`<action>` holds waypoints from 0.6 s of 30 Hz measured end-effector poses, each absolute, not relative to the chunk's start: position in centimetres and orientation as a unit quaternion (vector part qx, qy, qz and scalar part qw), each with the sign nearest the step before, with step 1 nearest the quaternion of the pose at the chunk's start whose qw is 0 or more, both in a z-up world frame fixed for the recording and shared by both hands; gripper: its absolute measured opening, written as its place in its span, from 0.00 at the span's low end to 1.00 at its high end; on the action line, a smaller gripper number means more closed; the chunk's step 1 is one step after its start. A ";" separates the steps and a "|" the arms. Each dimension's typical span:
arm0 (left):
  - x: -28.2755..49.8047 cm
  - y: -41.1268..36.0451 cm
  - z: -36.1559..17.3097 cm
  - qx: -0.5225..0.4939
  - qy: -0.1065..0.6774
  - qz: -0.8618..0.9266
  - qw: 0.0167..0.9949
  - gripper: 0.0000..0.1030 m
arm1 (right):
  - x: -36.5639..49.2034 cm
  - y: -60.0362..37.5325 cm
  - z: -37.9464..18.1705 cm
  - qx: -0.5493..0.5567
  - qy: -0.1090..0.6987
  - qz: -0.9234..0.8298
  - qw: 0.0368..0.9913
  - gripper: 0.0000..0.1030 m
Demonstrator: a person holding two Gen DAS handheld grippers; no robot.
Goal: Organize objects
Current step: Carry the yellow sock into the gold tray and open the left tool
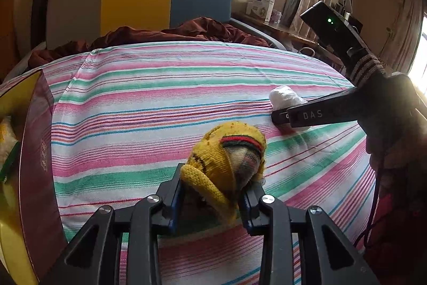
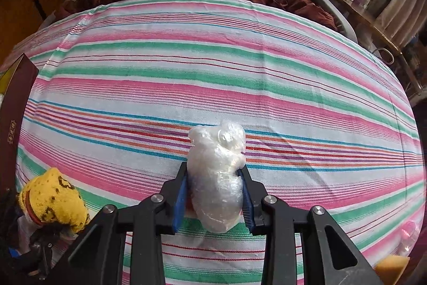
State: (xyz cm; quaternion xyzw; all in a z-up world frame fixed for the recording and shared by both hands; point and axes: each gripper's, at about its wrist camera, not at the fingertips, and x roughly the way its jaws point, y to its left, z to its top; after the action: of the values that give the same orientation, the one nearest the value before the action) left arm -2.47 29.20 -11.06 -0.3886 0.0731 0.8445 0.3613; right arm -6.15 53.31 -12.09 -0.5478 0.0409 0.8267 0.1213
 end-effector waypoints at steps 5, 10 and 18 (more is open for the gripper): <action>-1.5 28.7 -9.8 -0.379 0.087 0.847 0.362 0.31 | -6.3 53.3 -12.2 -0.547 0.037 0.828 0.121 0.34; -0.5 26.7 -6.6 -0.361 0.072 0.853 0.370 0.31 | -6.6 53.3 -12.2 -0.546 0.027 0.828 0.122 0.34; -1.0 18.9 -1.1 -0.327 0.028 0.877 0.351 0.31 | -6.6 52.9 -12.4 -0.546 0.008 0.829 0.125 0.34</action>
State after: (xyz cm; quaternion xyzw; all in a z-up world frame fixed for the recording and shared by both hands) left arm -1.02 18.94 -1.05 -0.3270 0.0284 0.8770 0.3508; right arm -6.63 52.94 -12.36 -0.5455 0.0077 0.8287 0.1249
